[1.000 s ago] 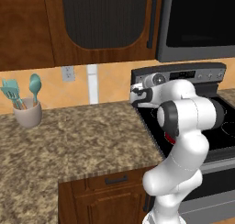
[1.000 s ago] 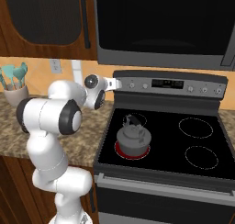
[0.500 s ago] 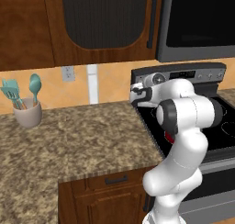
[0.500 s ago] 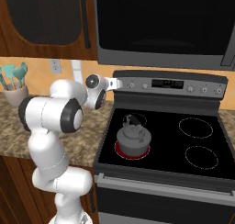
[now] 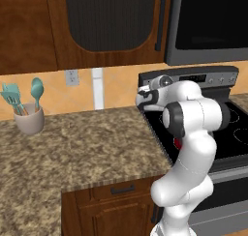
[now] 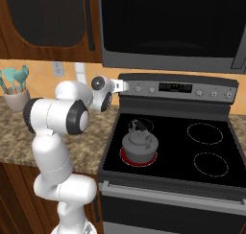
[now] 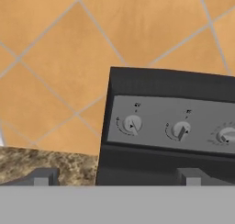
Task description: Turn off the front left burner of the stove.
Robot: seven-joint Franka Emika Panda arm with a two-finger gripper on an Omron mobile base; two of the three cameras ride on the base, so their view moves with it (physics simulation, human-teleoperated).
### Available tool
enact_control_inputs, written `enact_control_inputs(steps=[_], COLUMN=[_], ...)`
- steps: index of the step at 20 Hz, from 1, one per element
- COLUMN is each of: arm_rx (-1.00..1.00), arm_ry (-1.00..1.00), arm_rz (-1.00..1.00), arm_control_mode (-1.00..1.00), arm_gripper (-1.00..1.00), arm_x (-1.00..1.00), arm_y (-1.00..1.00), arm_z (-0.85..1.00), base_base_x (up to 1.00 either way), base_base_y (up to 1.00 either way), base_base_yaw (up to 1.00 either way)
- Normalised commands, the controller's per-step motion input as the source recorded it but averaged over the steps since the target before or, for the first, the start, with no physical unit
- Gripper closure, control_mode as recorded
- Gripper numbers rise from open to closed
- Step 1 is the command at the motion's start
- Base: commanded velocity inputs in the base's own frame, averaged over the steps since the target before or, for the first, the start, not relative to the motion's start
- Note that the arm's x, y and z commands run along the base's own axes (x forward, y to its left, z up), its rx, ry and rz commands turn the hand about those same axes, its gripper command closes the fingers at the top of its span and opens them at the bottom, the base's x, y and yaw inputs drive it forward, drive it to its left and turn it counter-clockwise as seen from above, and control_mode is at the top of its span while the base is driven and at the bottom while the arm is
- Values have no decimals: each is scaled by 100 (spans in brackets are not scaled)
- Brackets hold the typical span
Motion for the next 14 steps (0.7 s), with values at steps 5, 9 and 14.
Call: enact_control_inputs(steps=[5, 9, 14], arm_rx=[0, 0, 0], arm_ry=[0, 0, 0], arm_rz=[0, 0, 0], arm_control_mode=[-100, -100, -100], arm_gripper=[-100, -100, -100], arm_x=[11, 10, 7], arm_y=[-1, -2, 0], arm_z=[0, 0, 0], base_base_x=[0, 0, 0], base_base_y=[0, 0, 0], base_base_yaw=[0, 0, 0])
